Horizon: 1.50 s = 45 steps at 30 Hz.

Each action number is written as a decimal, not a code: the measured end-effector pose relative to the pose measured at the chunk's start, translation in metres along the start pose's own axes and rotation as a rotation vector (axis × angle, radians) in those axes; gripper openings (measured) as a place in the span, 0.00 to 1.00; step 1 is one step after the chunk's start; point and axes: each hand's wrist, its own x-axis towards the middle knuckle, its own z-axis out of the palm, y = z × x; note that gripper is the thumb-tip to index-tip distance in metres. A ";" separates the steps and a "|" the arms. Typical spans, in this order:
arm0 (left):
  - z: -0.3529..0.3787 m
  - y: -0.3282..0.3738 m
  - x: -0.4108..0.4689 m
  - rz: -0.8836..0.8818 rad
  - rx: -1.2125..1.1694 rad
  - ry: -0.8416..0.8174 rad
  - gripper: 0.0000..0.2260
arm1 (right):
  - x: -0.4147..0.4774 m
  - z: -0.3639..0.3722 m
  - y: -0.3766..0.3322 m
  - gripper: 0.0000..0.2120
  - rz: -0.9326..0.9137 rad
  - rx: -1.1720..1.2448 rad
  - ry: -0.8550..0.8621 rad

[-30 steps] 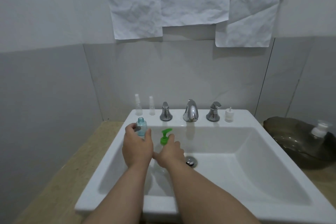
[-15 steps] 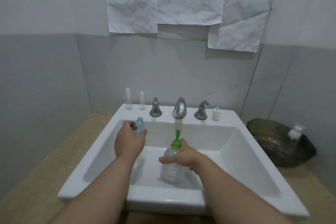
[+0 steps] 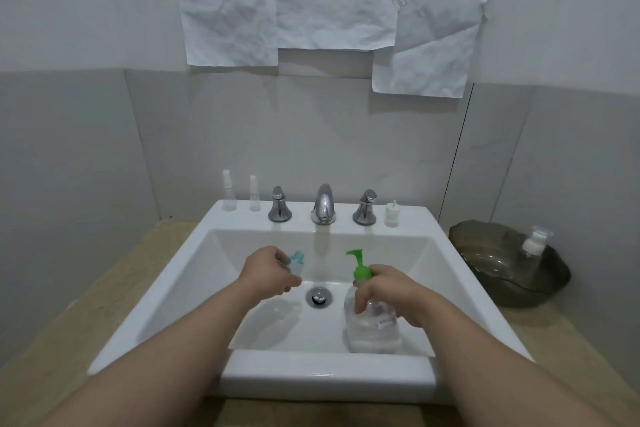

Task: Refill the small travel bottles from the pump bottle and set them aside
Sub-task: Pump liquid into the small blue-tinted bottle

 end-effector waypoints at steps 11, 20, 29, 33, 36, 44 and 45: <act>0.028 0.000 0.049 -0.031 -0.011 -0.408 0.19 | 0.025 0.012 -0.005 0.37 0.002 -0.037 0.087; 0.032 0.001 0.060 0.044 0.022 -0.442 0.23 | 0.052 0.028 -0.007 0.38 -0.018 -0.107 0.259; 0.033 -0.001 0.058 0.072 -0.011 -0.408 0.20 | 0.054 0.025 -0.007 0.38 0.053 0.037 0.240; 0.031 0.001 0.059 0.108 -0.119 -0.385 0.21 | 0.055 0.025 -0.006 0.39 0.071 0.059 0.239; 0.031 0.003 0.057 0.125 -0.157 -0.408 0.22 | 0.055 0.026 -0.007 0.36 0.046 0.027 0.265; 0.031 0.005 0.055 0.120 -0.260 -0.474 0.20 | 0.059 0.027 -0.005 0.38 0.070 0.007 0.262; 0.031 0.005 0.054 0.115 -0.274 -0.479 0.20 | 0.059 0.027 -0.005 0.37 0.062 0.005 0.270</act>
